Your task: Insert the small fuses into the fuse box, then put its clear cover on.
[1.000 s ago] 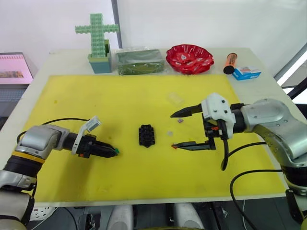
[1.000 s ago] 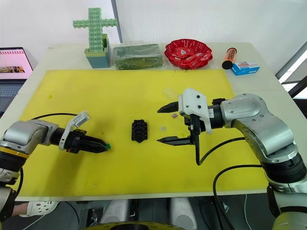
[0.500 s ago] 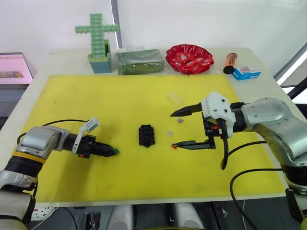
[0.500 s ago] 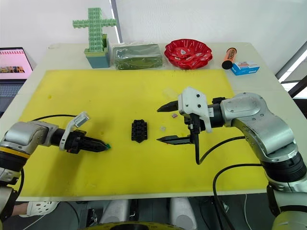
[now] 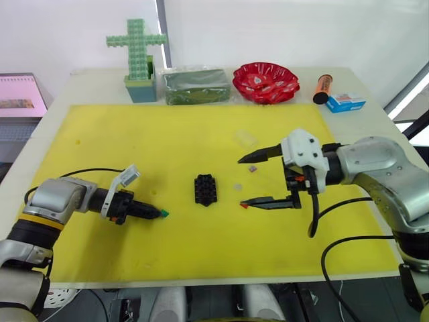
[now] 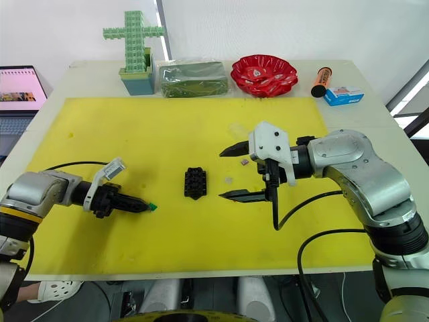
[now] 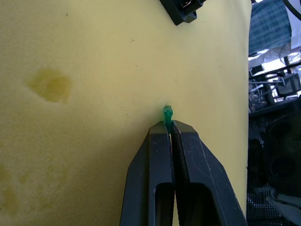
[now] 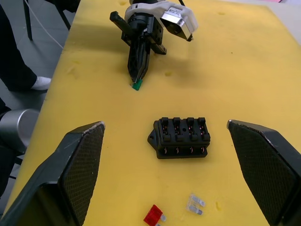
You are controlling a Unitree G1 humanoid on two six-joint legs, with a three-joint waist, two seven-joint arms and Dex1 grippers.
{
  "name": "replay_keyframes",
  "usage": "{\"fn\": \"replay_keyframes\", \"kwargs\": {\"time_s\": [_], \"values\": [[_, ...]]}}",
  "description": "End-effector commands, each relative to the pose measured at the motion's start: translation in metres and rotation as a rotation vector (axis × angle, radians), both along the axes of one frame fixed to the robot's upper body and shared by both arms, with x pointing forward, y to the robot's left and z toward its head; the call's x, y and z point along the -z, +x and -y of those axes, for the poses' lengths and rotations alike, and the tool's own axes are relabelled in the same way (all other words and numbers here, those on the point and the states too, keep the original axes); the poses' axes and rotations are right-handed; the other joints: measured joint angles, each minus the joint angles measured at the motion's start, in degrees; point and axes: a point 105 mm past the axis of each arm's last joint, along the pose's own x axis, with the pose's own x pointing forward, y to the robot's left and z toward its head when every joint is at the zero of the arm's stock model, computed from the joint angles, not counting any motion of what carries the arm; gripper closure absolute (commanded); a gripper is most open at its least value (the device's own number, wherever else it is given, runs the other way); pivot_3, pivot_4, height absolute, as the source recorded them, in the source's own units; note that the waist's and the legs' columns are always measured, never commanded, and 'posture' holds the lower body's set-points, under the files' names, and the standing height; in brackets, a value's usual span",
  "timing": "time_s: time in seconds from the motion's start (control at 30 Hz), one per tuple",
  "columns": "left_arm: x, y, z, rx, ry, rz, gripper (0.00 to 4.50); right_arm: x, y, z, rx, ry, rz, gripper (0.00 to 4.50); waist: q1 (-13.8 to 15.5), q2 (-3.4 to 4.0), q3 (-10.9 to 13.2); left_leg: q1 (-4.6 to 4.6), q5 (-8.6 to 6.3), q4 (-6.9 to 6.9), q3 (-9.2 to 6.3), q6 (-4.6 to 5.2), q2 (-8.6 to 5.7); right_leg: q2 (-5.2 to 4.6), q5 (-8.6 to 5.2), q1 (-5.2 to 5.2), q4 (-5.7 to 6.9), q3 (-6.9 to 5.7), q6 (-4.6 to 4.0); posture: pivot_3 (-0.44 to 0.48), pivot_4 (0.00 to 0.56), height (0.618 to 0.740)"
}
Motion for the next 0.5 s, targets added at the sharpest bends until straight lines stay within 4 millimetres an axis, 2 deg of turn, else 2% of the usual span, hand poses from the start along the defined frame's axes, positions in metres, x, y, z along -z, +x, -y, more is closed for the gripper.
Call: {"fn": "replay_keyframes", "kwargs": {"time_s": [0.03, 0.37, 0.5], "values": [[0.0054, -0.0024, -0.0006, 0.0, 0.019, -0.013, 4.44, -0.0095, -0.0012, -0.0022, -0.01, 0.005, 0.046, 0.0, 0.0, 0.0, 0.0, 0.0, 0.0, 0.0, 0.0, 0.0, 0.0, 0.0, 0.0, 0.0, 0.0, 0.0, 0.0, 0.0, 0.15, 0.74], [0.006, -0.0025, 0.0016, -0.009, 0.016, 0.004, 4.44, -0.0089, -0.002, -0.0022, -0.011, 0.005, 0.045, 0.0, 0.03, 0.0, 0.0, 0.0, 0.0, 0.0, 0.0, 0.0, 0.0, 0.0, 0.0, 0.0, 0.0, 0.0, 0.0, 0.0, 0.15, 0.74], [-0.0025, -0.0001, 0.0021, -0.024, -0.016, 0.032, 4.44, -0.0088, -0.0023, -0.0023, -0.01, 0.007, 0.039, 0.0, 0.03, 0.0, 0.0, 0.0, 0.0, 0.0, 0.0, 0.0, 0.0, -0.01, 0.0, 0.0, 0.0, 0.0, 0.0, 0.0, 0.15, 0.74]]}}
